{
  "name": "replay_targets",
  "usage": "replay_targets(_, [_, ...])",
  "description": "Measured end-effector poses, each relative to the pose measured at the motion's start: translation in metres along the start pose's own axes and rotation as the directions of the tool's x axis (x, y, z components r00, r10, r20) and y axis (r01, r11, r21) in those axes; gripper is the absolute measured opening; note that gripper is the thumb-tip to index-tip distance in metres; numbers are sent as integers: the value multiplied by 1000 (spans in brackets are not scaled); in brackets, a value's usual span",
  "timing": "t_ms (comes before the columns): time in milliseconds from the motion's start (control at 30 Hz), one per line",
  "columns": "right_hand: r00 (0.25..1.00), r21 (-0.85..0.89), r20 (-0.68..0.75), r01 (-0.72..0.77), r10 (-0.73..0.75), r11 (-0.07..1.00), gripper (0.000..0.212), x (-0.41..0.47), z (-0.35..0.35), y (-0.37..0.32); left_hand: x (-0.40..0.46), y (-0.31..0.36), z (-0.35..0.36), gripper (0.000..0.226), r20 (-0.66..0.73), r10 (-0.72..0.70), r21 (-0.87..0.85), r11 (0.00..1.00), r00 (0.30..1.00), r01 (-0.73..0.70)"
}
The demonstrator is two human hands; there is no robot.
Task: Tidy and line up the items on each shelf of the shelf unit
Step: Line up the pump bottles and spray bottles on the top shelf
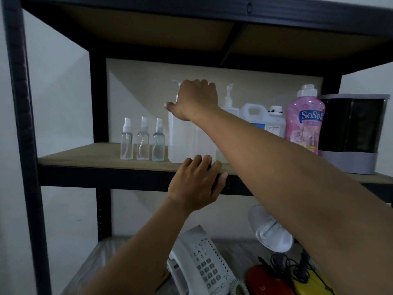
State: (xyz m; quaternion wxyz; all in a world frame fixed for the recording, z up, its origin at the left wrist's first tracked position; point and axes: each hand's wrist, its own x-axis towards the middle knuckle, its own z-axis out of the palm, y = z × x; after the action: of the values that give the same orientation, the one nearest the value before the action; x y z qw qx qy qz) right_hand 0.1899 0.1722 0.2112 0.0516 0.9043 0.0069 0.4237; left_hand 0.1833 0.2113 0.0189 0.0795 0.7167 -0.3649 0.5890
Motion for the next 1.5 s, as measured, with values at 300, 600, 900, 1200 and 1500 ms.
replay_targets(300, [984,221,154,-118,85,968,42,6,-10,4,0,0,4,38,-30,3,32,999,1000,-2])
replay_targets(600, [962,243,272,-109,40,964,57,11,-16,0,0,0,4,37,-34,-4,25,1000,999,5])
replay_targets(900, [921,235,391,-108,8,966,49,16,-34,3,0,0,3,35,-35,-6,31,999,999,7])
replay_targets(1200, [936,161,345,18,-74,987,51,11,-38,1,0,-1,4,35,-7,-5,26,1000,1000,5])
replay_targets(1500, [941,143,328,34,-80,989,57,12,-43,8,-1,-1,3,32,0,12,29,1000,1000,-12])
